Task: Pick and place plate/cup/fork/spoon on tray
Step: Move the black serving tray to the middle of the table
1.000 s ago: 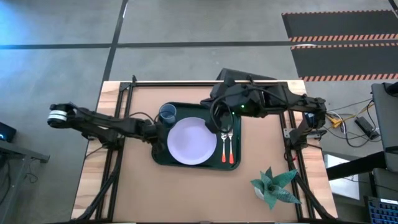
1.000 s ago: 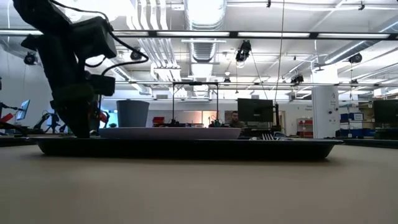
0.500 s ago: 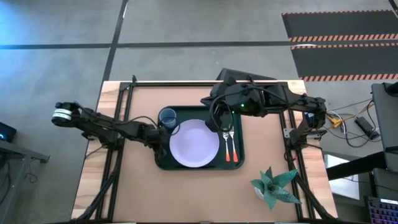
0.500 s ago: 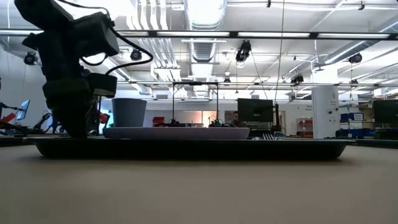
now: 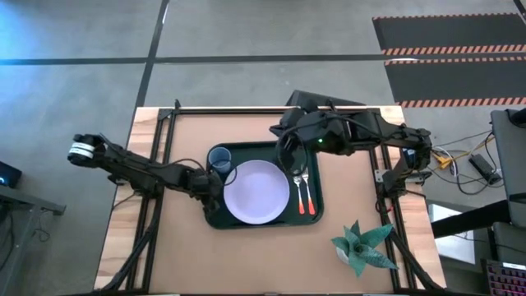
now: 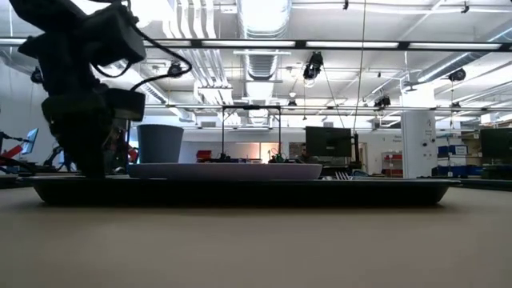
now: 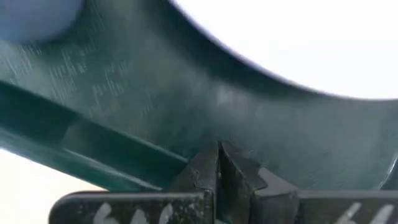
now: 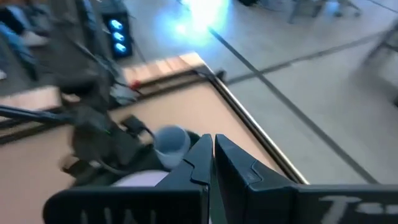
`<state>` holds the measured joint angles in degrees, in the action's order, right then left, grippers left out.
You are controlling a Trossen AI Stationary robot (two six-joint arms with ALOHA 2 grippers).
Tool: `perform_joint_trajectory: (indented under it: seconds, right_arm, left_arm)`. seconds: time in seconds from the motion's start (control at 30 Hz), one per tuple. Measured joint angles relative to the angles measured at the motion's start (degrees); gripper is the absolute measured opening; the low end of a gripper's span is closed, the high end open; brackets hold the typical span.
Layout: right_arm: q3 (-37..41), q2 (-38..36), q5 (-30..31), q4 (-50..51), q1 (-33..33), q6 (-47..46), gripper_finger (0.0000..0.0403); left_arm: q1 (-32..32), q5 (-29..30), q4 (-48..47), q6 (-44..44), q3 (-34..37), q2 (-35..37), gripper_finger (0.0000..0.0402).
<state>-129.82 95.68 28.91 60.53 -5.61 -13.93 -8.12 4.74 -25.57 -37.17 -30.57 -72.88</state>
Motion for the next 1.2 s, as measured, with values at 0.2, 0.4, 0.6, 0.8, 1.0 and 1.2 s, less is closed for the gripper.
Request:
perform_joint_trajectory:
  seconds: [0.2, 0.4, 0.6, 0.8, 1.0, 1.2]
  right_arm:
    - [1.3, 0.5, 3.2, 13.6, 2.2, -11.5, 0.0008]
    - [7.4, 3.7, 7.0, 26.9, 4.2, -24.7, 0.0008]
    - [18.7, 4.1, 2.7, 21.8, 9.8, -25.2, 0.0008]
    - [29.8, 4.2, -12.2, 0.1, 20.6, -13.4, 0.0008]
    - [37.2, 5.9, -21.7, -20.7, 30.5, -10.0, 0.0008]
    - [38.1, 10.9, -29.5, -23.2, 34.1, -9.4, 0.0008]
  left_arm:
    - [0.0, 2.9, -4.7, 0.5, -3.2, 4.7, 0.0]
    - [0.0, 5.9, -9.7, 0.4, -3.5, 9.9, 0.0]
    - [0.0, 6.1, -13.0, 0.0, -2.4, 12.6, 0.0]
    - [0.0, 6.0, -13.1, 0.0, -2.4, 12.9, 0.0]
    - [0.0, 5.3, -14.1, -1.4, -2.4, 12.9, 0.0]
    - [-0.4, 4.5, -18.1, -3.1, -1.8, 13.0, 0.0]
